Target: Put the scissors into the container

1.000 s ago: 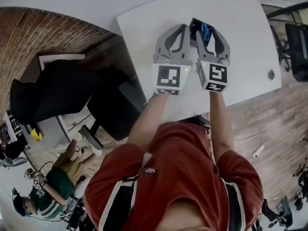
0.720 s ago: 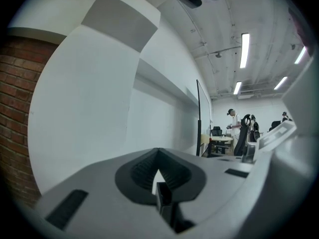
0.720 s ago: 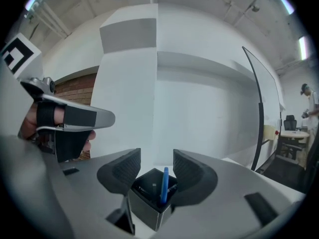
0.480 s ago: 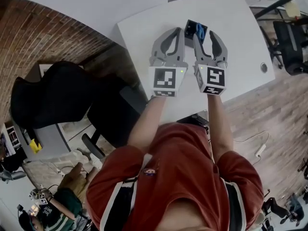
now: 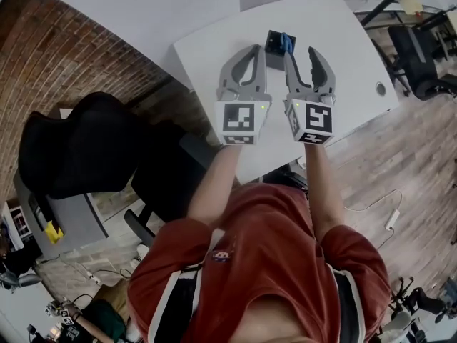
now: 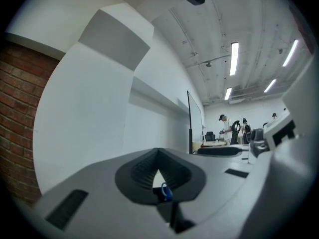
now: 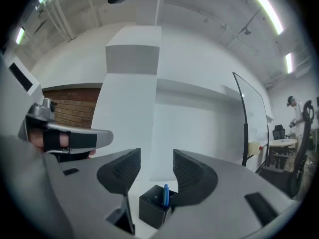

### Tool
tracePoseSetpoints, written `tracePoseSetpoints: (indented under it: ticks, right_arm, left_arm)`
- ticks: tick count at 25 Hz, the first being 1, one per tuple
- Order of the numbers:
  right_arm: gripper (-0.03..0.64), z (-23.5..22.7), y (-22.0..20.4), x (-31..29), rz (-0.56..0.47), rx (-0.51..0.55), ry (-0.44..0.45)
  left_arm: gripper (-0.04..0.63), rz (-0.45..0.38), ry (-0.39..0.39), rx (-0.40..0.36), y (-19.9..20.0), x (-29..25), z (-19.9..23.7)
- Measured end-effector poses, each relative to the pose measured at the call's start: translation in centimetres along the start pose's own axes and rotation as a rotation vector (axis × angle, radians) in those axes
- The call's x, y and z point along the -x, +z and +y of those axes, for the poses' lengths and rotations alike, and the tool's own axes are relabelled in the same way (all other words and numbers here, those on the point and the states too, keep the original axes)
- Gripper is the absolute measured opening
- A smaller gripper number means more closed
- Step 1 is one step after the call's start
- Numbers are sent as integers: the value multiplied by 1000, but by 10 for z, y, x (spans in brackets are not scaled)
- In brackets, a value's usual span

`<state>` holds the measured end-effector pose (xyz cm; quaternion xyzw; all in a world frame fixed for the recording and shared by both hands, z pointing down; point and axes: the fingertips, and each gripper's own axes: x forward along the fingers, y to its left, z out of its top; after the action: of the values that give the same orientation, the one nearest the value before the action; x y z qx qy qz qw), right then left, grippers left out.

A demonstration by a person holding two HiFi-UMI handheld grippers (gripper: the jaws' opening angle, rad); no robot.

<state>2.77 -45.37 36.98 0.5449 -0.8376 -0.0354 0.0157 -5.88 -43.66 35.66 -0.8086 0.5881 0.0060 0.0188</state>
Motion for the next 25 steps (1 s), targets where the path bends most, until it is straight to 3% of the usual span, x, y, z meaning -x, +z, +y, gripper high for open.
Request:
tracePoseSetpoints:
  ticks: [12,25]
  right_arm:
    - [216,1,45,38,-82,7,-4]
    - [216,-37,89,55,-159,10,36]
  left_arm:
    - [14,-50,-20,-25,36,25,-19]
    - [14,-97,15,-60,72,16,-50]
